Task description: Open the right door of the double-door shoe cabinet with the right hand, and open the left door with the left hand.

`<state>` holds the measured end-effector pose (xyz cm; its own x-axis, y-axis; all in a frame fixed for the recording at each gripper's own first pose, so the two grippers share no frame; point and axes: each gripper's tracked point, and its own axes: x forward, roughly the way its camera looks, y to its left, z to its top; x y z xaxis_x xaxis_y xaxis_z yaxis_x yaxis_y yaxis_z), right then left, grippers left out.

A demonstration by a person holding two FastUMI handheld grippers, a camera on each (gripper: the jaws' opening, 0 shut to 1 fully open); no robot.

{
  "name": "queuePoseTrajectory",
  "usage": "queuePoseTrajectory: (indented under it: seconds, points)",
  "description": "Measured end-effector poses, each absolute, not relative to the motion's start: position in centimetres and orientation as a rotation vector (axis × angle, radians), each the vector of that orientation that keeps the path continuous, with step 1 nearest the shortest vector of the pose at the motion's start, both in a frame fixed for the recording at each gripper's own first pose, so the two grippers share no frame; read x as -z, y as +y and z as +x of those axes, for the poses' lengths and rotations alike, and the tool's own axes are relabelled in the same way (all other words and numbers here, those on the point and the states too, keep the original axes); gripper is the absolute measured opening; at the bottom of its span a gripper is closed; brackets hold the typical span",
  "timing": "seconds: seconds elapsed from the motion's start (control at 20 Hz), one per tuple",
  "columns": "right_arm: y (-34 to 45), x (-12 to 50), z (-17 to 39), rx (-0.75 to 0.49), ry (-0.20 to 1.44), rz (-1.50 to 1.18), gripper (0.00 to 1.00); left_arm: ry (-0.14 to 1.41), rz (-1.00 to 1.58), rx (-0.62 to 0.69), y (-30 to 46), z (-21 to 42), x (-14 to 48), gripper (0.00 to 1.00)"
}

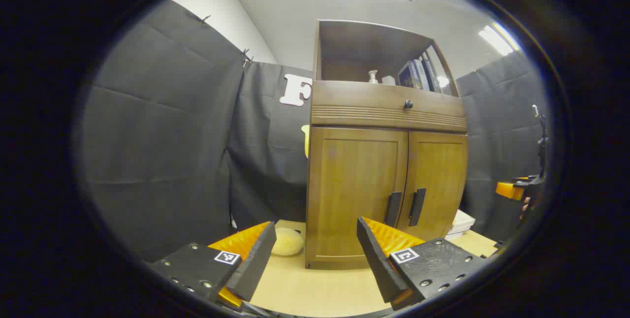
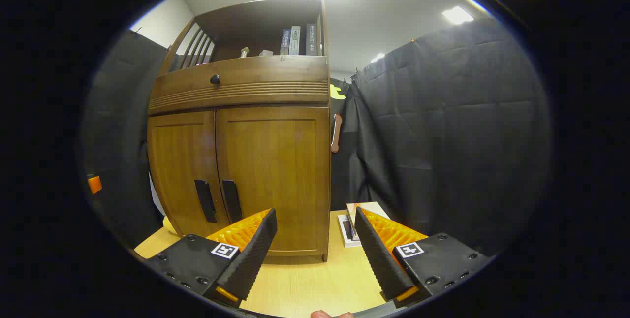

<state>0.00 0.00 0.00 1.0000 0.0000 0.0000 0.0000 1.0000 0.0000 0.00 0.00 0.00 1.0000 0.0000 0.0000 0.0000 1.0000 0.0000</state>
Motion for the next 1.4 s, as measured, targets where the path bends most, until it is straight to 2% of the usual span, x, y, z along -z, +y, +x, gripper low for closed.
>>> queuePoseTrajectory:
  seconds: [0.3, 0.35, 0.45, 0.8, 1.4]
  points:
    - [0.5, 2.6, -0.7, -0.025, 0.070, 0.022, 1.00, -0.001, 0.026, 0.023, -0.9, -0.8, 0.5, 0.95]
    - [0.4, 2.9, -0.9, -0.028, 0.073, 0.022, 0.97, 0.005, 0.025, 0.031, -1.0, -0.8, 0.6, 0.95]
    - [0.2, 2.8, -0.9, -0.031, 0.073, 0.016, 1.00, 0.017, 0.018, 0.038, -0.6, -0.4, 0.6, 0.95]
    - [0.7, 1.5, -0.6, -0.049, 0.053, 0.047, 1.00, 0.013, 0.022, 0.049, -0.6, -0.5, 0.4, 0.95]
    - [3.9, -2.8, 3.3, -0.108, 0.009, 0.051, 0.99, 0.037, 0.032, 0.051, -0.8, 0.3, 0.8, 0.95]
